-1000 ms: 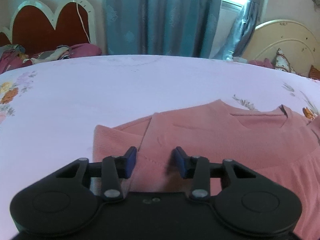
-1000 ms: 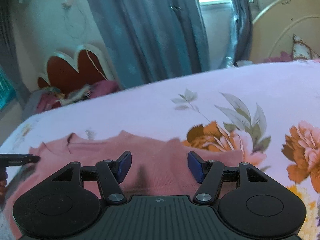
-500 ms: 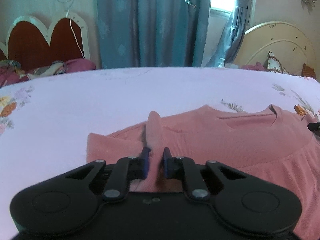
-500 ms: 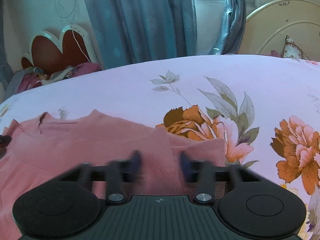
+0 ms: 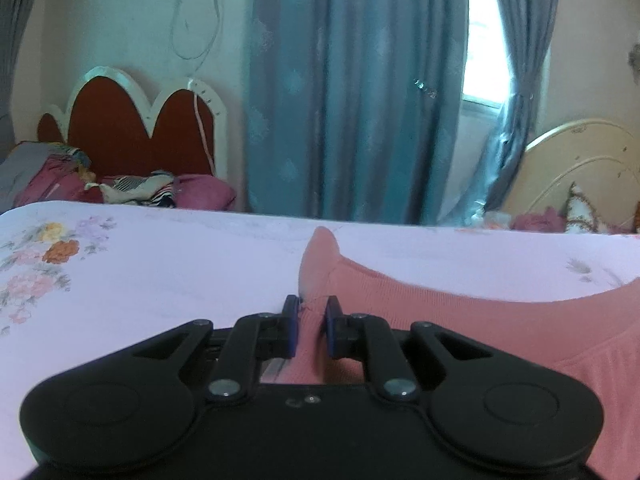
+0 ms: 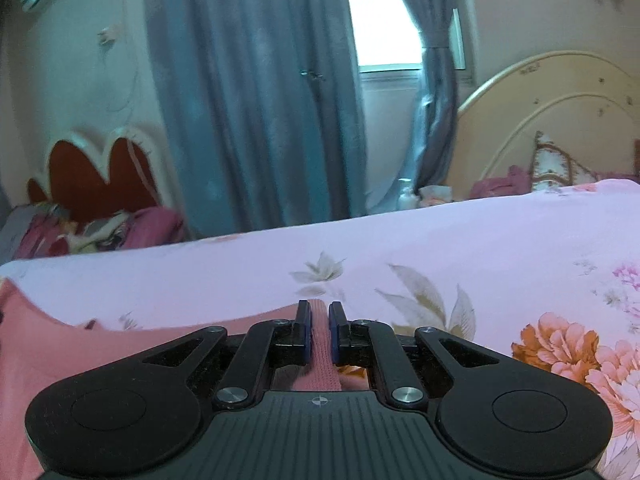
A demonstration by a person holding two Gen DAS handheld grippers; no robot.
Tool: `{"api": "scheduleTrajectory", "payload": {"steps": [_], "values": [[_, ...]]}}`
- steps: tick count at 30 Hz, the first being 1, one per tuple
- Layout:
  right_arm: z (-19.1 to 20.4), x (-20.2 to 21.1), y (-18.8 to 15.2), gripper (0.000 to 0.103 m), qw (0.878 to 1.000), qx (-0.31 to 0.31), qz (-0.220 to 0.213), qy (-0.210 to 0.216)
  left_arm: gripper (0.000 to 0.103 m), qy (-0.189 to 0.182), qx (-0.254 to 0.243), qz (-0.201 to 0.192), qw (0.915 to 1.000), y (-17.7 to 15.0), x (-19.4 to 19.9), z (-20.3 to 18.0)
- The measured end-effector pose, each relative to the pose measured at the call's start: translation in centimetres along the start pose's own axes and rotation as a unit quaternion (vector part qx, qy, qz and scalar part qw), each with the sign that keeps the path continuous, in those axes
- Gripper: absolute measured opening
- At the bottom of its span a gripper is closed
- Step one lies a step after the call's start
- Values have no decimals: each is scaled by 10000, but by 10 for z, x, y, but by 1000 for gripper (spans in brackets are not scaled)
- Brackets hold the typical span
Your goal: Fold small clothes
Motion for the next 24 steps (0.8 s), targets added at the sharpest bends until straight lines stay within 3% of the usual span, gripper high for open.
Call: {"api": "scheduleTrajectory", "payload": {"steps": [6,10,12,14,18,24], "values": [[-5,-39,-33,8,9967,155,601,-529,16,133,-334,744,9966,-33,-28,-9],[-10,-40,-37,9,9966,182,592,-546,25,218,-387,749,9962,-34,-26,-6],[-10,-35,-34,17,9969,172,550,-527,47,274,-359,821,9956,-33,-24,-3],[-9,-25,-28,48,9980,165,366,-496,68,369,-337,879,9949,-34,-21,1],[-1,-4,-22,51,9986,232,264,-407,67,373,-400,987,9936,-37,-13,6],[28,16,-30,51,9980,372,488,-114,67,355,-363,938,9943,-31,13,2]]}}
Point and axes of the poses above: each gripper's, at about its wrist camera, not at the fingertips, and x roughly against the way its jaws point, z to its left, y to its top, the point moved 5 cm from there along -x, roughly the way its jaws point, and after that the axes turned 9 degrees about -x, right-handed, at the moved point
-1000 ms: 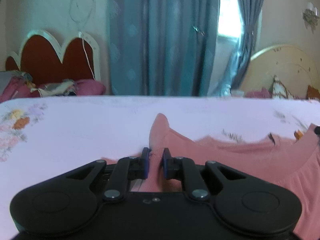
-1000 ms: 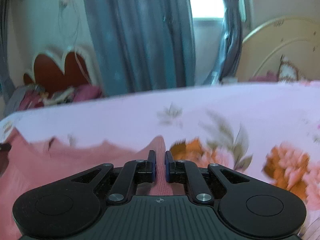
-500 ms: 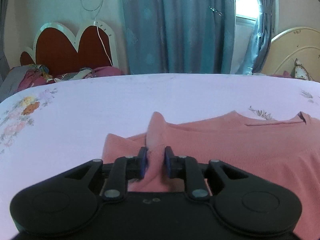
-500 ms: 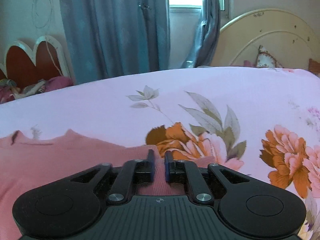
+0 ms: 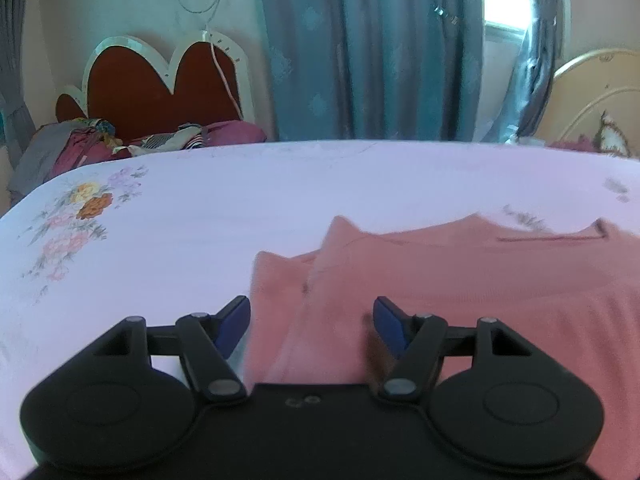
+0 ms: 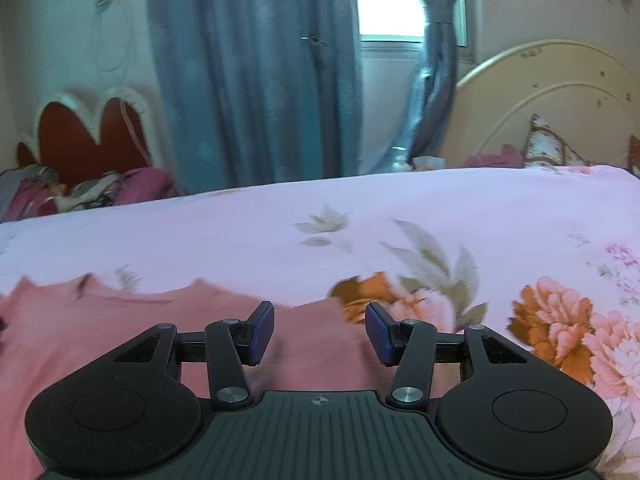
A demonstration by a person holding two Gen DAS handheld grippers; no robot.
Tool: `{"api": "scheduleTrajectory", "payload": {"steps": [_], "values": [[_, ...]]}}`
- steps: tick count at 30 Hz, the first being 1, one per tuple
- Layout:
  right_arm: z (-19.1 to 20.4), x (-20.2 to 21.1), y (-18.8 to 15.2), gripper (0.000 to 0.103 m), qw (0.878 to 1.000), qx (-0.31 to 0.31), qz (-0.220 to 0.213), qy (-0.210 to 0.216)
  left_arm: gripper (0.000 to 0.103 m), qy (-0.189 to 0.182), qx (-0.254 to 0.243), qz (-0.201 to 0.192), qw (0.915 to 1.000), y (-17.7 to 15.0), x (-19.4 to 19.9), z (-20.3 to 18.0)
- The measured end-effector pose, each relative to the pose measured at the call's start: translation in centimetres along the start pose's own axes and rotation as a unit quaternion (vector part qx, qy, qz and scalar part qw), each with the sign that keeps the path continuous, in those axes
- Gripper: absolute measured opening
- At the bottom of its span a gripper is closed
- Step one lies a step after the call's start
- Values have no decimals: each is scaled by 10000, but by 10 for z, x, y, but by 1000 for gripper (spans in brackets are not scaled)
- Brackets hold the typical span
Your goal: Fold small clothes
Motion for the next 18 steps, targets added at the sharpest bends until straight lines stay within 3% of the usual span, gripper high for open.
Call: {"api": "scheduleTrajectory", "payload": {"steps": [6,11,15,18], "values": [[41,14,-20,51,9988,173,251,377,66,-421,-13,-219,9989,2,35,-26],[67,14,-47,51,9968,258,500,569,66,-790,-241,-185,9964,-10,42,-63],[69,10,-67,51,9958,441,674,432,66,-735,-382,7,9966,-27,34,-71],[43,11,-77,51,9969,345,695,137,67,-607,-261,120,9977,-45,28,-55]]}}
Point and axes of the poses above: each gripper's, at about its wrist camera, not at the fingertips, and x roughly against the way its jaws point, z to its left, y to its top, the point moved 5 cm from there along -x, roughly the way its jaws point, and after that the axes turned 9 degrees about -x, right-handed, at the moved point
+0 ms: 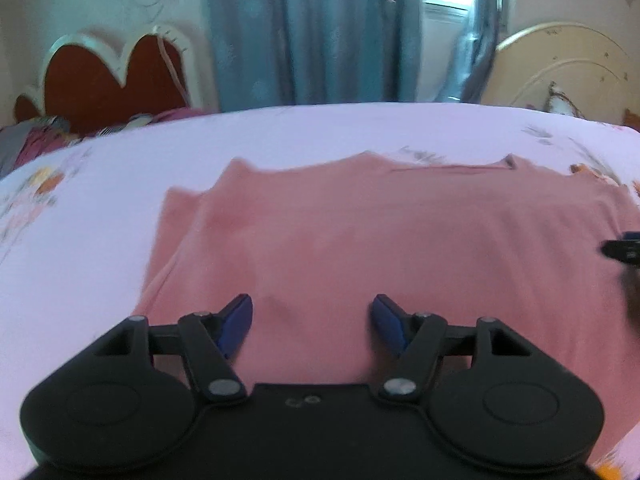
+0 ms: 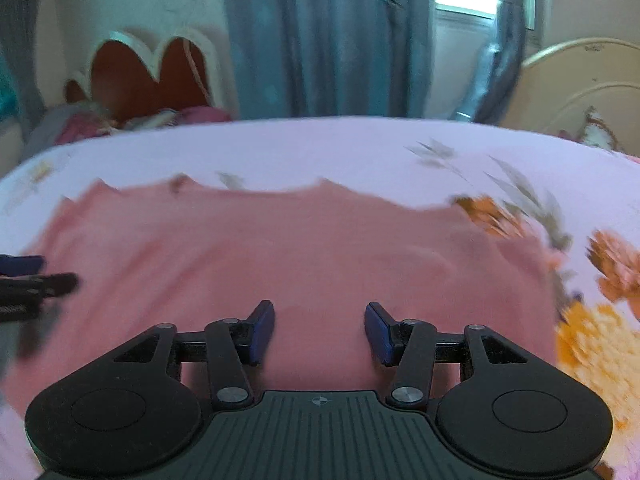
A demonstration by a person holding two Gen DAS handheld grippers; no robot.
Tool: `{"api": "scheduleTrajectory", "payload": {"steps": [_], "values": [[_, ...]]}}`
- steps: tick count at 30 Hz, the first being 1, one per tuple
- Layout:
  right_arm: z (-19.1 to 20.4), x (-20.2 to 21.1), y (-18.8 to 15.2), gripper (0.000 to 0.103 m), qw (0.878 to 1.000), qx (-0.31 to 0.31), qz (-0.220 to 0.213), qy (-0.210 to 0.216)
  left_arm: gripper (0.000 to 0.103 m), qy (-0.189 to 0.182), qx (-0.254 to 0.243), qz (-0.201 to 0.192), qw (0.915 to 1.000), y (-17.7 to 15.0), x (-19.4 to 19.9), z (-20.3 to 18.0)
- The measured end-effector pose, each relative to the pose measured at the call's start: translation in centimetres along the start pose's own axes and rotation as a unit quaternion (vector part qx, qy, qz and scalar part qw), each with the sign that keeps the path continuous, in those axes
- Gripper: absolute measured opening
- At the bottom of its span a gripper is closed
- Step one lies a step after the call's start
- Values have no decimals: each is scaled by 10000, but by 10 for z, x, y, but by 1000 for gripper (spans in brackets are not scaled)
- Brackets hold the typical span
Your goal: Fold small clothes
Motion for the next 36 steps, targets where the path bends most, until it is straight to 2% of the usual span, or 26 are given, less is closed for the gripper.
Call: {"api": "scheduleTrajectory", "payload": {"steps": [3,6,9,13,16,19,22,30,36], "values": [[-36,10,-7,51,9990,-387,-54,-226,67,66,115,-7,9999,-12,7,17],[-53,21,-16,50,9984,-347,-137,-427,68,122,154,-2,9998,-19,15,24],[-50,30,-17,50,9977,-330,-84,-587,66,155,236,42,9996,-18,23,24],[-27,51,-17,50,9991,-208,-244,-261,64,44,549,46,9985,-15,39,20],[-7,54,-30,51,9999,-23,-93,-63,64,-22,508,116,9986,-22,46,7],[-5,45,-46,51,9996,104,74,-242,66,37,321,235,9992,-34,42,-1],[-14,47,-52,51,9996,-11,-17,-266,67,115,161,94,9998,-41,42,-5],[-10,50,-61,52,9989,99,-208,-413,67,76,218,132,9996,-43,43,-2],[-10,58,-71,61,9982,65,-174,-561,68,-66,350,252,9990,-45,47,2]]}}
Point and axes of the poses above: each gripper's, at about its wrist camera, not at the fingertips, and x roughly against the way its jaws point, z to its left, y to its top, the point moved 5 cm from there along -x, roughly the way its jaws point, and after that the axes turned 9 degrees about -x, right-handed, at the moved point
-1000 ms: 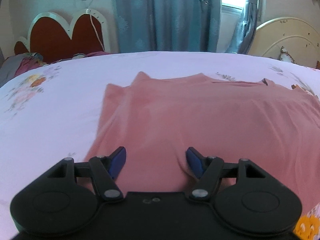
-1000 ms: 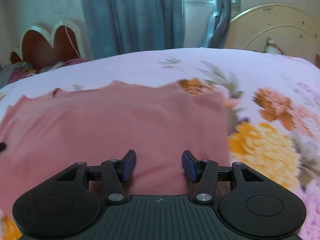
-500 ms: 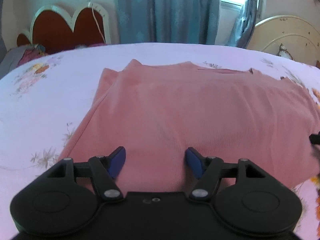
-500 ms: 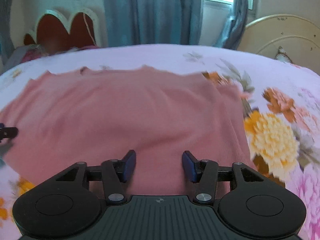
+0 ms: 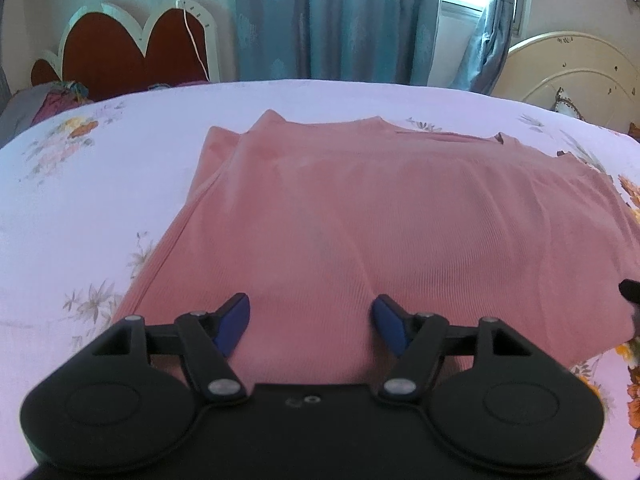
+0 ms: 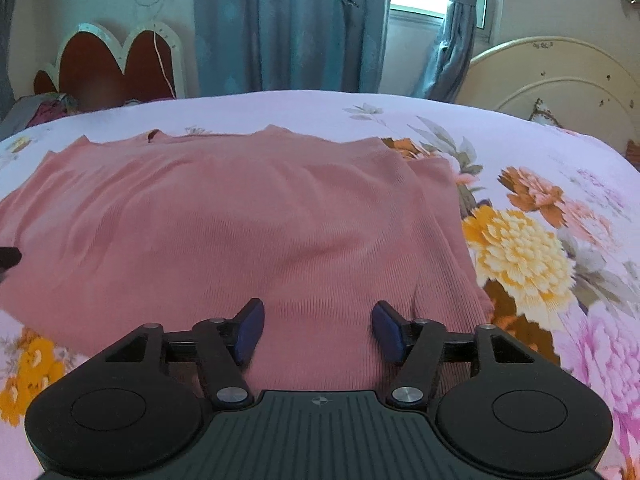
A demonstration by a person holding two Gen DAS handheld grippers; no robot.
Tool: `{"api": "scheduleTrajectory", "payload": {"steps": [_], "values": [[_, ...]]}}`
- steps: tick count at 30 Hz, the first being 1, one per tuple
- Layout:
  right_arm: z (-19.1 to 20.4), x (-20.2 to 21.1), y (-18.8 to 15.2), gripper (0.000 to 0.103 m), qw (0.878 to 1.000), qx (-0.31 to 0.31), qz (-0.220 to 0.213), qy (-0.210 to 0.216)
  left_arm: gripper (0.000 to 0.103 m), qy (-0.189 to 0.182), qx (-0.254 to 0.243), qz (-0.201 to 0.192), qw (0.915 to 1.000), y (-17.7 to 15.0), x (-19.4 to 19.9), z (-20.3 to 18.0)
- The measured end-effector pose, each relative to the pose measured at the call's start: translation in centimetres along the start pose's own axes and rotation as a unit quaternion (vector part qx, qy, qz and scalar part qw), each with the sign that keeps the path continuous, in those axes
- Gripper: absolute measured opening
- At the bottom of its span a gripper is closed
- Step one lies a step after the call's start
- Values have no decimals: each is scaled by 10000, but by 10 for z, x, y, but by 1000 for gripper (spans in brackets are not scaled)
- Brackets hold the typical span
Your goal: Fold small clothes
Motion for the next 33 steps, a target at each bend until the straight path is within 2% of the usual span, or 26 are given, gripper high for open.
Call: {"api": "scheduleTrajectory", "payload": {"steps": [4,7,11,18,21,23,29,32,33], "values": [[-6,2,11,62,9989,-392,246,123,70,-173,61,135,9997,0,2,4],[-7,17,19,62,9960,-834,206,263,70,-329,226,263,9989,-1,8,11],[15,30,26,62,9967,-711,132,369,71,-544,575,423,9960,-6,20,22],[72,39,24,62,9953,-402,216,857,76,-887,1241,641,9862,-21,37,42],[92,37,20,62,9937,-344,258,1034,76,-1060,1734,805,9758,-33,38,55],[103,34,19,62,9931,-273,288,1100,75,-1251,2145,779,9656,-41,37,63],[125,14,19,62,9952,-50,257,941,81,-1501,2947,296,9433,-41,23,74],[130,4,26,62,9954,-137,223,925,80,-1538,3178,30,9356,-34,12,74],[132,1,29,62,9958,-123,188,891,74,-1577,3223,-78,9334,-31,8,74]]}}
Point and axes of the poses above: each gripper's, at about its wrist camera, not at the fingertips, and x roughly against the way its jaws point, z to its left, y to its top, the point moved 5 cm from there along -x, roughly the way its jaws point, and after that the axes turned 9 degrees about -x, right-handed, at the moved point
